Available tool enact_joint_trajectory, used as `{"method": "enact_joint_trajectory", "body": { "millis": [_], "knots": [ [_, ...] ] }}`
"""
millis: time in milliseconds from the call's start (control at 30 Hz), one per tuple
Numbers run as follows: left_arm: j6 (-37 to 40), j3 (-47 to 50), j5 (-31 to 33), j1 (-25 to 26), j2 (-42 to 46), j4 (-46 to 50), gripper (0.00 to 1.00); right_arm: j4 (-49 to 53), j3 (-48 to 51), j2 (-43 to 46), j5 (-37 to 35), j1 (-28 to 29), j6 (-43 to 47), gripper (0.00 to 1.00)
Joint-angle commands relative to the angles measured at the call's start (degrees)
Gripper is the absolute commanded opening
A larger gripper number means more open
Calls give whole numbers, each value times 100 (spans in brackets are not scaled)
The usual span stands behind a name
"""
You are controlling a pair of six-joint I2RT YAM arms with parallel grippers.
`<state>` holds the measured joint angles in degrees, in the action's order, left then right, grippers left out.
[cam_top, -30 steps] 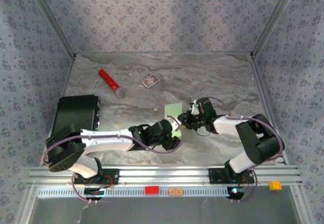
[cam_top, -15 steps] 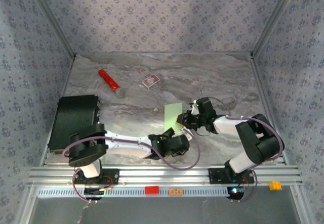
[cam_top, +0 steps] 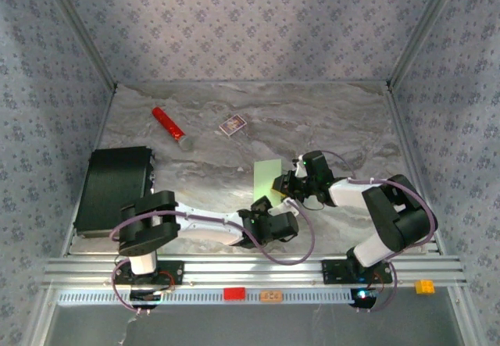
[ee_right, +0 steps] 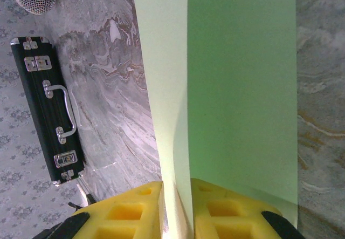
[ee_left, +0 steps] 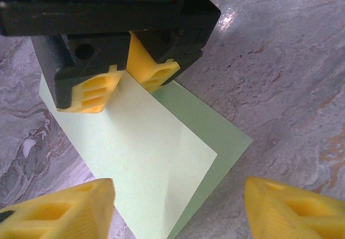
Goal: Fold a paper plane with a square sheet of paper (pick it up from the middle)
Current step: Fold the triangle a second time at the center of the table.
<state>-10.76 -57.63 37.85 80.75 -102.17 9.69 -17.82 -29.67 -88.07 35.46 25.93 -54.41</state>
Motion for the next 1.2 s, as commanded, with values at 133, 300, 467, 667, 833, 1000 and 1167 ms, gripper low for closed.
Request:
{"method": "enact_joint_trajectory", "body": {
  "millis": [133, 300, 467, 667, 833, 1000, 1167],
  "knots": [
    [-112, -170, 126, -74, -95, 129, 50, -20, -101, 0, 66, -40, -69, 21],
    [-143, -135, -2, -86, -18, 63, 39, -2, -89, 36, 44, -41, -69, 21],
    [-245, -79, -224, -173, 108, 0, 25, 20, -57, 93, 13, -37, -68, 22],
    [-453, 164, -881, -435, 465, -197, 7, 116, -30, 200, -46, -77, -43, 24],
    [-802, 565, -2013, -875, 874, -594, 3, 452, -39, 381, -197, -141, 47, 28],
    [-1126, 918, -3209, -1405, 1155, -963, 3, 1018, -10, 845, -463, -242, 201, 32],
    [-1470, 1262, -4057, -1868, 1345, -1406, 3, 1634, 79, 1408, -747, -242, 354, 33]
  ]
}}
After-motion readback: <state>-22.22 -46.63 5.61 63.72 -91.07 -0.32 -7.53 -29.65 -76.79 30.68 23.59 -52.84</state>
